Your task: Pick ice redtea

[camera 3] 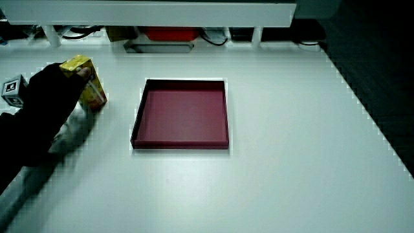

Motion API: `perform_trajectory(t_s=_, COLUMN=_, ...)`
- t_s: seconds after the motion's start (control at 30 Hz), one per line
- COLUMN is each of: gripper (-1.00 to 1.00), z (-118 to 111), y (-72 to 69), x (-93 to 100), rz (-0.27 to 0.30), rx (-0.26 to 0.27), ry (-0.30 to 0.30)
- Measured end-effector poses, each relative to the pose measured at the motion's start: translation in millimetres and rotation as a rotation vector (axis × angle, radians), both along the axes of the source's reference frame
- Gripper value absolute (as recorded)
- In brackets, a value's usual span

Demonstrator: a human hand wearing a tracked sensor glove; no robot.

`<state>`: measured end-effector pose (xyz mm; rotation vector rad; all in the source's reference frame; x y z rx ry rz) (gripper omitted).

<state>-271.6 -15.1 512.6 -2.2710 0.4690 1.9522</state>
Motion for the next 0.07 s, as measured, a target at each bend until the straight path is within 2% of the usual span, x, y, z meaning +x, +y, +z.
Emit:
perform_trajectory(t_s=0.03, gripper=1.0, z=-4.1, y=-2.0, x=3.2, rz=0.016, rx=-0.01, ry=-0.005)
perform_trajectory(t_s=0.07, gripper=1.0, z=-10.6, y=-4.6, x=8.3, rz=0.038, rx=0.027, ry=0.019)
